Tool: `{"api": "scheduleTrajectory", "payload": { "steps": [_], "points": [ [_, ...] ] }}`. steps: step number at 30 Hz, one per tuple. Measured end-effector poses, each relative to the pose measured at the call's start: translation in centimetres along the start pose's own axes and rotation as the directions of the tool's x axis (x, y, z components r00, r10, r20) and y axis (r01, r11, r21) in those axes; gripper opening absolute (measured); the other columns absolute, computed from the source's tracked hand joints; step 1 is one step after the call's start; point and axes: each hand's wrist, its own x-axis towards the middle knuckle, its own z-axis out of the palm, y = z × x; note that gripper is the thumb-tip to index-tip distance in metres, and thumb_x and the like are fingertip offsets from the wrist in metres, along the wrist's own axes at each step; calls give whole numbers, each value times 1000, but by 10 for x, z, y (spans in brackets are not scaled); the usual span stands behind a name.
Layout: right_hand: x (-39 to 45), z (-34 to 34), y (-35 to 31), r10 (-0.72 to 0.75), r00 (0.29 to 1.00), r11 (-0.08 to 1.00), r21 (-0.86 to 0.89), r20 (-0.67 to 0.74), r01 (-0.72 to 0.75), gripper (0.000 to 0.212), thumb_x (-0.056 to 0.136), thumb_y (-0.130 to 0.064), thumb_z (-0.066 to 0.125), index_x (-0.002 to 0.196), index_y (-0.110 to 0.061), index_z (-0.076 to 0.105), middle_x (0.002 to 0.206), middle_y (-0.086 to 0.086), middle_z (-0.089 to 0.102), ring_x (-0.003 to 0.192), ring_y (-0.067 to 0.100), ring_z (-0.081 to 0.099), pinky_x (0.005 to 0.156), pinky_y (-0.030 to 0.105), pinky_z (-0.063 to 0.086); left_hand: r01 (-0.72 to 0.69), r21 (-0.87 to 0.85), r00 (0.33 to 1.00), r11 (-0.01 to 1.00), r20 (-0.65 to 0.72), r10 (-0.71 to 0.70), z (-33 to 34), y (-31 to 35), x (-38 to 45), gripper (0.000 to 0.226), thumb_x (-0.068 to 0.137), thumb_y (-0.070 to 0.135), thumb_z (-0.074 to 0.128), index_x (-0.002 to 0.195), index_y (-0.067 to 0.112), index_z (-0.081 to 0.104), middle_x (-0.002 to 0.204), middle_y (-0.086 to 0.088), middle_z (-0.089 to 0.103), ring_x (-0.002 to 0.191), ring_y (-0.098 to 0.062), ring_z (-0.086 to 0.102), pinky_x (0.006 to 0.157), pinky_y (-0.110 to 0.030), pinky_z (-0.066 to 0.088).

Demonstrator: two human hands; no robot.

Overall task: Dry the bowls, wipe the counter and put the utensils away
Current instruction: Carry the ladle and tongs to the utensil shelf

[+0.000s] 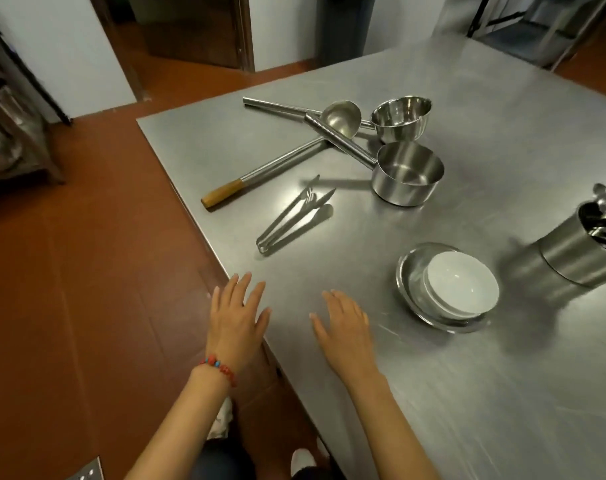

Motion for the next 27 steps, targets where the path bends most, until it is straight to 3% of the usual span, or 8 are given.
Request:
{"api": "scheduleTrajectory", "payload": {
  "steps": [11, 15, 17, 21, 25, 27],
  "points": [
    [136, 45, -89, 321, 943, 940, 153, -84, -306, 50, 94, -36, 44, 138, -14, 36, 144, 6, 40, 132, 21, 35, 107, 32, 25, -181, -84, 977, 980, 102, 189, 2, -126, 154, 45, 74, 8, 73, 116, 0, 60, 124, -28, 55, 117, -48, 48, 93, -67, 37],
    [168, 53, -117, 422, 899, 898, 194, -122, -395, 49, 94, -37, 45, 137, -13, 38, 141, 4, 43, 129, 21, 38, 107, 35, 31, -258, -106, 953, 960, 134, 271, 0, -157, 198, 42, 85, 28, 50, 115, 1, 61, 123, -27, 57, 116, -44, 51, 93, -62, 41],
    [180, 56, -121, 485, 863, 867, 201, -140, -455, 50, 94, -38, 44, 136, -13, 39, 138, 5, 45, 126, 22, 42, 104, 39, 36, -251, -140, 946, 958, 176, 274, 3, -164, 217, 46, 84, 30, 44, 116, 1, 60, 125, -26, 55, 118, -43, 50, 94, -62, 40],
    [207, 61, -118, 631, 759, 774, 197, -163, -602, 54, 90, -49, 44, 132, -14, 41, 128, 7, 53, 117, 24, 48, 95, 39, 43, -262, -159, 935, 952, 201, 291, 18, -171, 250, 42, 81, 19, 56, 118, 0, 59, 129, -25, 52, 120, -45, 46, 95, -64, 37],
    [236, 63, -115, 750, 644, 660, 249, -154, -709, 74, 80, -64, 50, 130, -11, 37, 121, 10, 55, 109, 28, 54, 83, 39, 47, -244, -190, 931, 951, 228, 284, 32, -176, 280, 46, 84, 23, 49, 123, 0, 54, 132, -24, 50, 124, -46, 41, 100, -61, 34],
    [251, 64, -114, 789, 602, 612, 251, -122, -750, 79, 78, -63, 54, 129, -6, 34, 123, 13, 53, 110, 31, 54, 82, 40, 48, -193, -205, 939, 960, 246, 241, 40, -180, 293, 44, 89, 25, 50, 128, 3, 50, 138, -22, 44, 129, -42, 36, 105, -56, 28]
  ]
}}
